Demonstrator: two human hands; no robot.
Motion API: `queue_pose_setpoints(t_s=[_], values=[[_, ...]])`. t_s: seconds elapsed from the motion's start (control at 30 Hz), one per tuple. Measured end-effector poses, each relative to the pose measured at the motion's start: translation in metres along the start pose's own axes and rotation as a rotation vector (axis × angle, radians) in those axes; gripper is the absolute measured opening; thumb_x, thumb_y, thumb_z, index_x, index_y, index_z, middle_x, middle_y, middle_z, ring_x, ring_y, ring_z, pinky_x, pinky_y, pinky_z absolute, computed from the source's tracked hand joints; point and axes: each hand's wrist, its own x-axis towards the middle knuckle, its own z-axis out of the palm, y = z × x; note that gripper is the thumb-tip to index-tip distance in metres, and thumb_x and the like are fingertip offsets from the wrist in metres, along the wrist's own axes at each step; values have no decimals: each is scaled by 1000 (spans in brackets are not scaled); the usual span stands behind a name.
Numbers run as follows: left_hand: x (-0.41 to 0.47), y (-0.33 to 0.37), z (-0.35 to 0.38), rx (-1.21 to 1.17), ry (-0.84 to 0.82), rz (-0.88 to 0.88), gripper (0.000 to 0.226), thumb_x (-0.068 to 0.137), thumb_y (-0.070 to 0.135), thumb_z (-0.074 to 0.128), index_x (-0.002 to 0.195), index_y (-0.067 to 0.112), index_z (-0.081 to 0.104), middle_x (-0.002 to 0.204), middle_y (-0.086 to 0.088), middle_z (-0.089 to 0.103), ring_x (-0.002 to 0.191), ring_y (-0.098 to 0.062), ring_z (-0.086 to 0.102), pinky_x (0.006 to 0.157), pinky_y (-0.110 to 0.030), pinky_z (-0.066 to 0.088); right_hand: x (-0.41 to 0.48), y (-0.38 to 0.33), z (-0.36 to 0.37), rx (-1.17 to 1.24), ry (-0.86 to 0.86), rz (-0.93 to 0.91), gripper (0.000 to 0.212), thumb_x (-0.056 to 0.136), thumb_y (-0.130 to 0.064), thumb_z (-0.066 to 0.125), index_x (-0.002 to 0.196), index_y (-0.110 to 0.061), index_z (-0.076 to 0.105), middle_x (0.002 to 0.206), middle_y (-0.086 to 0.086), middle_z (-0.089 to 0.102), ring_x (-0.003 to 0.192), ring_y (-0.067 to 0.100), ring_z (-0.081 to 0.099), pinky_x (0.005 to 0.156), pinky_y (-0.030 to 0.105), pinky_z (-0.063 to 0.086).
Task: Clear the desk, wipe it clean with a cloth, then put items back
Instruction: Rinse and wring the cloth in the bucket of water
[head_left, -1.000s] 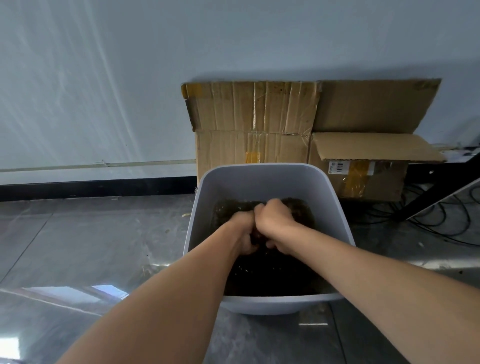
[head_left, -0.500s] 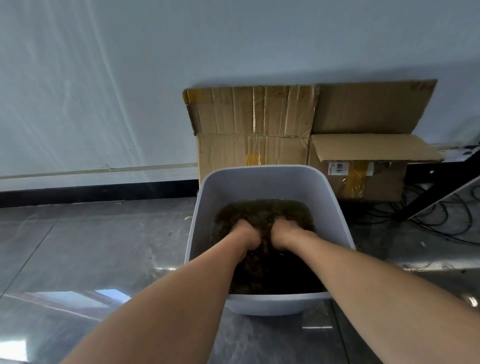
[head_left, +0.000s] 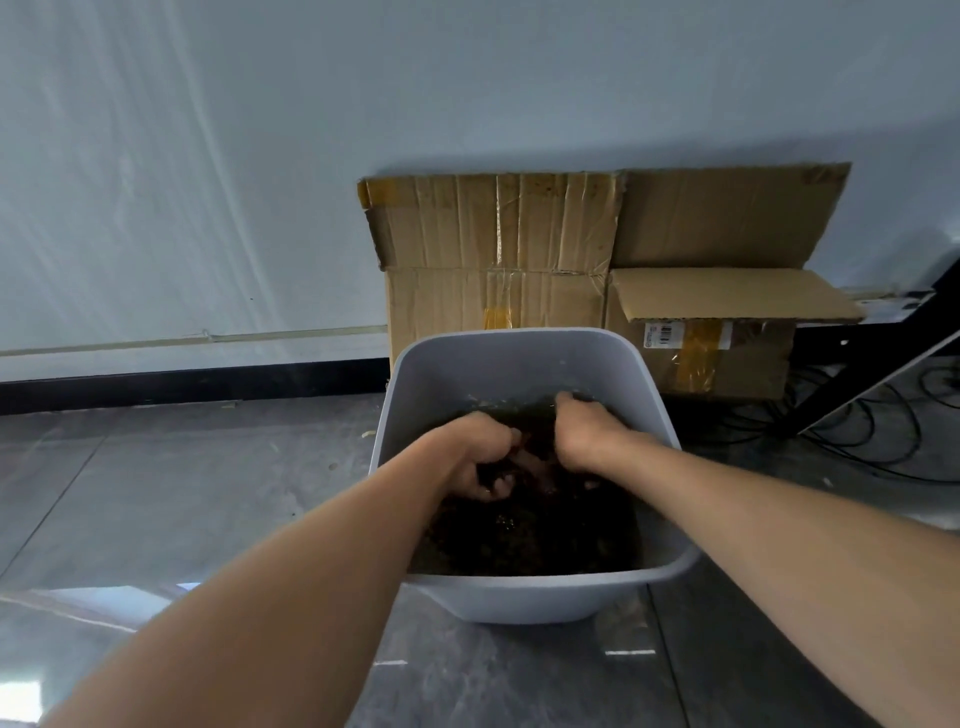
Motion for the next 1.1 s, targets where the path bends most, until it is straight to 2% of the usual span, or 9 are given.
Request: queue_pose_setpoints(t_s=[0.07,0.13,0.23,0.37,0.57,0.7,0.87,1.0,1.1], values=[[-3,3,-13,471,97,151,16,101,13,43,106,14,58,98,-7,63,75,-20,59,60,-28,53,0,4,-6,-133,-59,-60,42,98,-5,50,139,-7,41,154,25,18,126,38,44,105,42,43],[-7,8,-24,781,109,207,26,97,22,51,120,11,60,121,-9,62,105,-25,59,93,-34,49,-1,3,-9,-157,-146,-121,37,104,-25,47,134,-3,46,157,26,7,132,38,40,116,43,31],[-8,15,-28,1026,22,167,58,90,39,62,139,12,47,137,-9,50,119,-28,53,103,-37,44,-5,3,-13,-255,-283,-196,61,98,-55,48,136,-8,46,155,16,17,125,33,47,112,44,36],[8,1,-19,1129,4,209,114,78,36,78,158,28,-3,156,-10,35,136,-36,42,110,-50,41,-4,8,-3,-315,-320,-284,57,95,-43,61,140,-13,45,143,9,41,119,29,52,106,40,44],[17,-28,-7,1208,52,243,30,93,16,62,122,8,58,124,-15,62,111,-32,59,94,-39,48,-8,7,15,-393,-354,-226,56,97,-12,55,149,-12,34,146,15,45,130,32,48,108,41,42],[12,-24,-12,955,-6,103,26,97,25,53,117,10,59,124,-13,62,110,-30,59,98,-41,49,-2,7,9,-135,-323,-122,21,99,-18,49,118,-10,56,127,16,59,111,30,59,99,43,50],[-4,-7,-11,-10,-218,-174,43,103,39,38,115,6,61,90,-15,73,91,-33,71,83,-42,57,-7,-5,-13,687,-358,198,13,102,-18,47,108,-9,54,91,14,62,62,20,58,52,30,51],[-20,1,-17,-378,-439,-22,39,98,17,48,134,0,52,122,-27,65,112,-40,65,89,-52,57,-23,-9,-16,909,-365,225,21,103,-28,43,109,-15,59,92,9,67,73,22,63,62,30,47],[-32,4,-13,-348,-422,137,36,93,4,61,129,4,56,118,-23,68,107,-37,68,89,-47,56,-31,-8,-22,1116,-512,158,41,103,-48,33,110,-20,62,109,10,69,100,25,63,85,36,48]])
